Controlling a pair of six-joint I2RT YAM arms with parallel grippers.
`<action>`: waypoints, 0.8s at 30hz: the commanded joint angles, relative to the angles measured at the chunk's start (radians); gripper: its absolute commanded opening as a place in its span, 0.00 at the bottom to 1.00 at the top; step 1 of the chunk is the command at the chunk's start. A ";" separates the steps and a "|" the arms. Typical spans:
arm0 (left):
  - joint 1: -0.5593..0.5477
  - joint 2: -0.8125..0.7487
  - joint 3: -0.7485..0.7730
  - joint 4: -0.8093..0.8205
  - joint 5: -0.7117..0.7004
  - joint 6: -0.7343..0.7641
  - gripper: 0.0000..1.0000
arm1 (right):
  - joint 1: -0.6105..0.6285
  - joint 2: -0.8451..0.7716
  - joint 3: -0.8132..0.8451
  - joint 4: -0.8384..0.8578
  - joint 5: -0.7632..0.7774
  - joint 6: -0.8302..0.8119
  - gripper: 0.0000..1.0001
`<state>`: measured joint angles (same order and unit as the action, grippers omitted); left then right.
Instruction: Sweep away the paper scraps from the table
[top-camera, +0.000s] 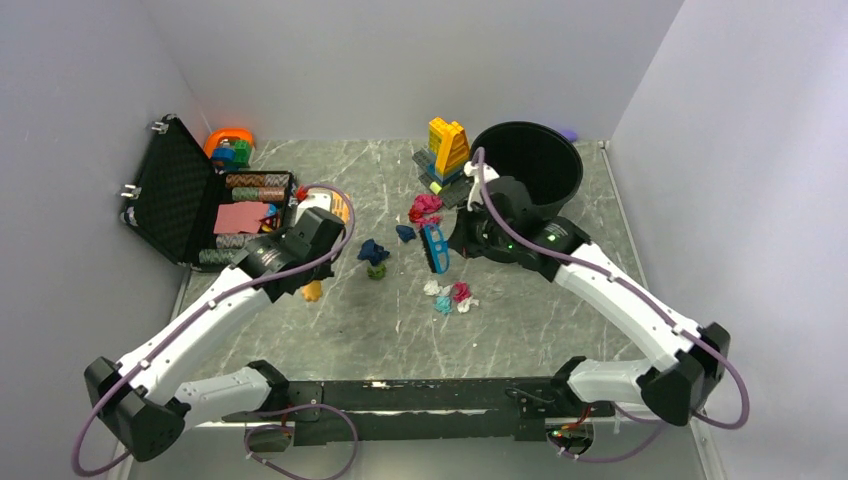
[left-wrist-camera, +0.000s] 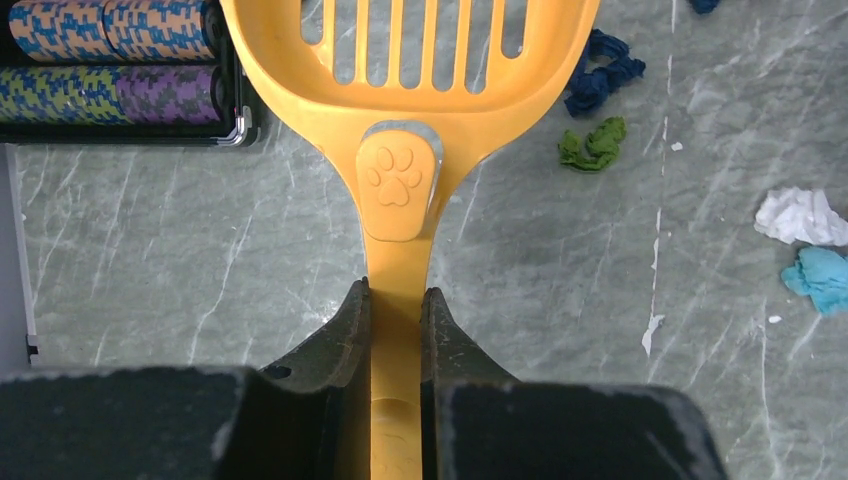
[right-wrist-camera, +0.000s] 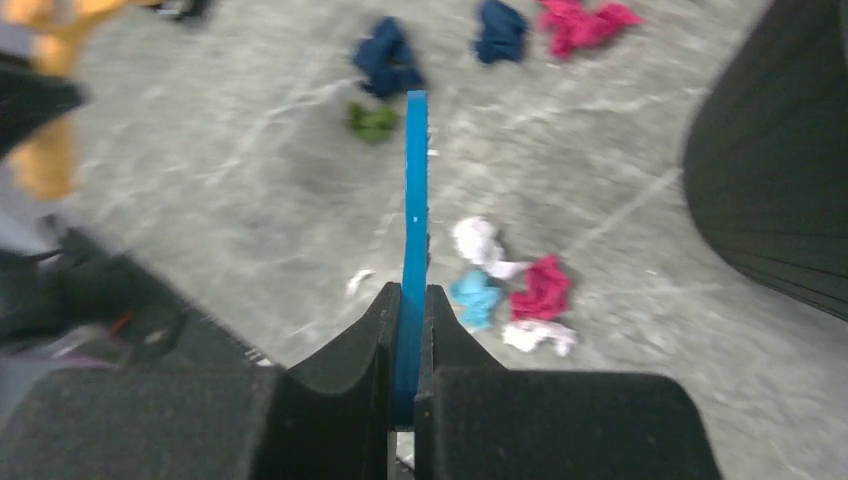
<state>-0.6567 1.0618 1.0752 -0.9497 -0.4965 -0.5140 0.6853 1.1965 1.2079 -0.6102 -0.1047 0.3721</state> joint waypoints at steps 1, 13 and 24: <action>0.006 0.053 -0.003 0.048 -0.042 -0.046 0.00 | 0.018 0.058 0.001 -0.040 0.389 -0.006 0.00; 0.015 0.101 -0.055 0.126 0.025 -0.041 0.00 | -0.045 0.164 -0.013 -0.033 0.675 0.023 0.00; 0.017 0.105 -0.076 0.147 0.058 -0.037 0.00 | -0.101 0.126 -0.037 0.018 0.501 -0.041 0.00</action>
<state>-0.6445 1.1694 0.9985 -0.8421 -0.4572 -0.5411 0.5835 1.3724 1.1564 -0.6430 0.4870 0.3752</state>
